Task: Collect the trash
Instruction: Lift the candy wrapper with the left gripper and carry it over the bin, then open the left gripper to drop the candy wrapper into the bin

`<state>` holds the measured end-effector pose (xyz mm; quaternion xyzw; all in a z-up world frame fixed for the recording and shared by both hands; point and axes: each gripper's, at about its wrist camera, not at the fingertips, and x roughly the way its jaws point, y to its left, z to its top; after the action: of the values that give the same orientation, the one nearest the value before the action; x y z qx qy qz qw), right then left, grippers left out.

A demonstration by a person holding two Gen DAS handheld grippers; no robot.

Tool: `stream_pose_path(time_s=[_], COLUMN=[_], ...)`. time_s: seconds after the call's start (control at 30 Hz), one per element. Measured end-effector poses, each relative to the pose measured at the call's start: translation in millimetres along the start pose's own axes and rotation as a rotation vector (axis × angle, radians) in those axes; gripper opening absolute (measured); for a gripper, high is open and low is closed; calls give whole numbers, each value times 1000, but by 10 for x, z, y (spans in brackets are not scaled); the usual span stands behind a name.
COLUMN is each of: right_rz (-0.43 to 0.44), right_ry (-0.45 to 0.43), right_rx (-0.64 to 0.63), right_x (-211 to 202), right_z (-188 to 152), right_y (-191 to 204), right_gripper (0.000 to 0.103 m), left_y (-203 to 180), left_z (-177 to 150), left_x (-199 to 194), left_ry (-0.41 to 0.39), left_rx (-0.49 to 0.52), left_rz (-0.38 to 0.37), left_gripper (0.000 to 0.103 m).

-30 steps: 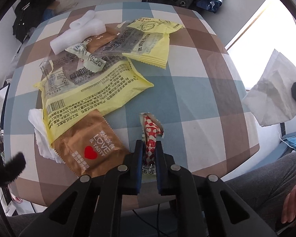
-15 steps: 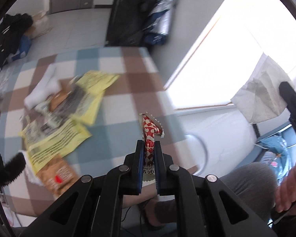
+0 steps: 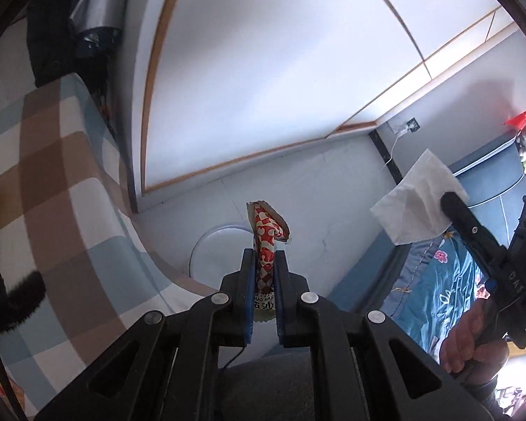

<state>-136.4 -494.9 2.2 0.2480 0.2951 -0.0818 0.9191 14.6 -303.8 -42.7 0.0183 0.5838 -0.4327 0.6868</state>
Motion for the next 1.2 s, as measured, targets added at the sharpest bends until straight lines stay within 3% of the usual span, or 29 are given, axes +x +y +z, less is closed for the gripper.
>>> stream_pose_path(time_s=[0.17,0.37,0.53,0.73,0.87,0.97,1.07,1.2], right_rz=[-50,-54,10,-4,-7,-17,-43,-72], right_ry=[132,247,312,422,476,457,424,415], right_rx=[130,241,350,416,455,463,457,441], right_x=[471,971,1307,1722,1822,1702,1568,1583], right_z=[-423,-911,-1264,-1583,-1712,-1711,-1677,-1650], right_y=[-586,-972,-1140,-1283,-1382,-1443,-1477,-1449], right_gripper=[4,4,5,7,33,35,52,55], left_y=[-76,-43,14,-75,-149,-151,-129,-153], left_z=[107,177,252,260,260,262,249,259], left_x=[603,1178,1374,1532,1588,1647,1739,1862], left_ry=[150,325,402,461,471,482,506,530], left_rx=[26,27,8,2,26,24,19,31], left_rz=[19,47,50,24,25,36,43,68], left_gripper=[6,6,6,6,6,6,7,7])
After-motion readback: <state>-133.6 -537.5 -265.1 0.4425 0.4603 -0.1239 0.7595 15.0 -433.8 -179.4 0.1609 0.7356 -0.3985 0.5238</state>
